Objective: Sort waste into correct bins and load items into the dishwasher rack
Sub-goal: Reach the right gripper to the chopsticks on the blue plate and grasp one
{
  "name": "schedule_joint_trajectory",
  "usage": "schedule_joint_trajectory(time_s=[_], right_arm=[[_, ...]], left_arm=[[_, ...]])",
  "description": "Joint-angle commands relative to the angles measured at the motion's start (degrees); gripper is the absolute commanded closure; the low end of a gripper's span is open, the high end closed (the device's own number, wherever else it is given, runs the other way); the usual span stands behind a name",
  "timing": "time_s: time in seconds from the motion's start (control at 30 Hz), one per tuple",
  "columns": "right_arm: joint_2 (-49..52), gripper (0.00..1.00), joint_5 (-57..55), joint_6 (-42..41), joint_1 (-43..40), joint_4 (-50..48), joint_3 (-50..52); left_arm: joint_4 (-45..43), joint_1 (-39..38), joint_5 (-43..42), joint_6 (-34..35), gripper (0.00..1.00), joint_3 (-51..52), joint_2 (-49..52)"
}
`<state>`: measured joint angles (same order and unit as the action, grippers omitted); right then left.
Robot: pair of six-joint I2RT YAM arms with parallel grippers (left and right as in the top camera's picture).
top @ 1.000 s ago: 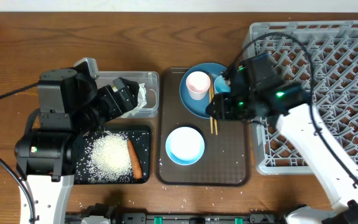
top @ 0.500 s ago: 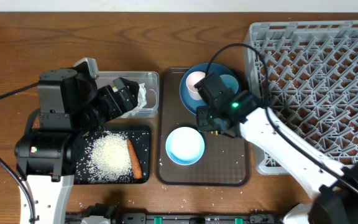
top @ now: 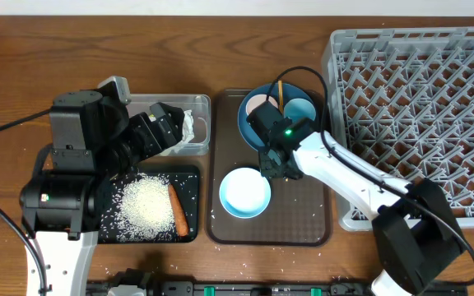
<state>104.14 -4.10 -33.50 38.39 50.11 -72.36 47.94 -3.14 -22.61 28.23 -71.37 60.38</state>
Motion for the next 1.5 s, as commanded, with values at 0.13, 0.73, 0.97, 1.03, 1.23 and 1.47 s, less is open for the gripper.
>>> schedule_joint_trajectory(time_s=[0.13, 0.73, 0.97, 1.03, 1.23, 1.47], right_arm=[[-0.7, 0.71, -1.0, -0.8, -0.1, 0.0, 0.0], [-2.8, 0.98, -1.0, -0.8, -0.5, 0.0, -0.3], [-2.9, 0.99, -1.0, -0.8, -0.6, 1.2, -2.3], [-3.2, 0.99, -1.0, -0.7, -0.6, 2.4, -3.9], [-4.5, 0.99, -1.7, -0.7, -0.9, 6.2, -9.6], [-8.6, 0.99, -7.6, 1.3, -4.1, 12.3, -16.4]], left_arm=[[-0.1, 0.2, -0.7, -0.8, 0.06, -1.1, -0.2], [-0.1, 0.2, -0.7, -0.8, 0.06, -1.1, -0.2], [-0.1, 0.2, -0.7, -0.8, 0.06, -1.1, -0.2], [-0.1, 0.2, -0.7, -0.8, 0.06, -1.1, -0.2], [-0.1, 0.2, -0.7, -0.8, 0.06, -1.1, -0.2], [-0.1, 0.2, -0.7, -0.8, 0.06, -1.1, -0.2]])
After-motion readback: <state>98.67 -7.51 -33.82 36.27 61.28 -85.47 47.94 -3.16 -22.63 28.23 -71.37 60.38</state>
